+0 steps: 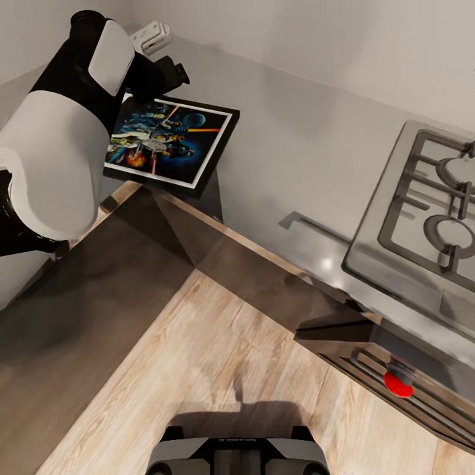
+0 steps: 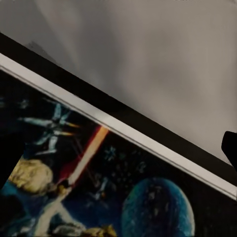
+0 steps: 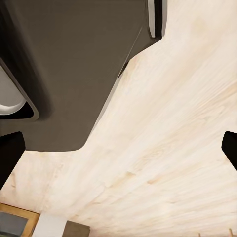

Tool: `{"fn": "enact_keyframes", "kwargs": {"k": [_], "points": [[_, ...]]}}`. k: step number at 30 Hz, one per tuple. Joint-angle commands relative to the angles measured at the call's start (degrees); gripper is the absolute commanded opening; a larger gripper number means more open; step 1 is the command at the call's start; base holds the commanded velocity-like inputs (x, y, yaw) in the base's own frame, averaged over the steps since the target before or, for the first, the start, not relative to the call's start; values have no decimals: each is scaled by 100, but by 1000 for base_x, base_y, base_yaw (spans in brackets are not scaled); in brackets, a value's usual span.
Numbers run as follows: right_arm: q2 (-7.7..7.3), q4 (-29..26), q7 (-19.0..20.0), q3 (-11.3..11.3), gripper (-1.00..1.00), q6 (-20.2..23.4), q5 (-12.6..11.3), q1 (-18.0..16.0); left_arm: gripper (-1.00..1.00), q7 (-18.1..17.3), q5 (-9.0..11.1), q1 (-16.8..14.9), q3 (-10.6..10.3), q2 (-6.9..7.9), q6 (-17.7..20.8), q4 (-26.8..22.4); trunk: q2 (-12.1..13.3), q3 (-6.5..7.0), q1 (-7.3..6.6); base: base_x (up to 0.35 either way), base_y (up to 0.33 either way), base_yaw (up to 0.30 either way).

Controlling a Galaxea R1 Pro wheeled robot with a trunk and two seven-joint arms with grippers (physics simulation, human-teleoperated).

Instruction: Pick up the poster from the kitchen countertop and hang it on one of the wall nails in the kitchen.

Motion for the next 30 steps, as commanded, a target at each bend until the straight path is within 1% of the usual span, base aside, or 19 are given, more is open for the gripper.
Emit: {"fn": "enact_keyframes", "kwargs": {"k": [1, 12, 17, 23, 30], "points": [[-2, 26, 43, -31, 100, -18, -46, -8, 100, 49, 59, -2, 20, -2, 16, -6, -2, -3, 1, 123, 75, -2], [-3, 27, 43, -31, 100, -18, -46, -8, 100, 56, 52, -2, 12, 8, 18, -13, -2, -3, 1, 43, 22, 0], [-3, 24, 43, -32, 100, -18, -46, -8, 100, 56, 51, -2, 11, 9, 16, -7, -2, -3, 1, 165, 1, 0], [-3, 26, 43, -31, 100, -18, -46, -8, 100, 56, 51, -2, 11, 9, 16, -6, -2, -3, 1, 57, 0, 0], [-2, 27, 43, -31, 100, -18, -46, -8, 100, 56, 51, -2, 11, 7, 16, -6, -2, -3, 1, 128, 0, 0]]}}
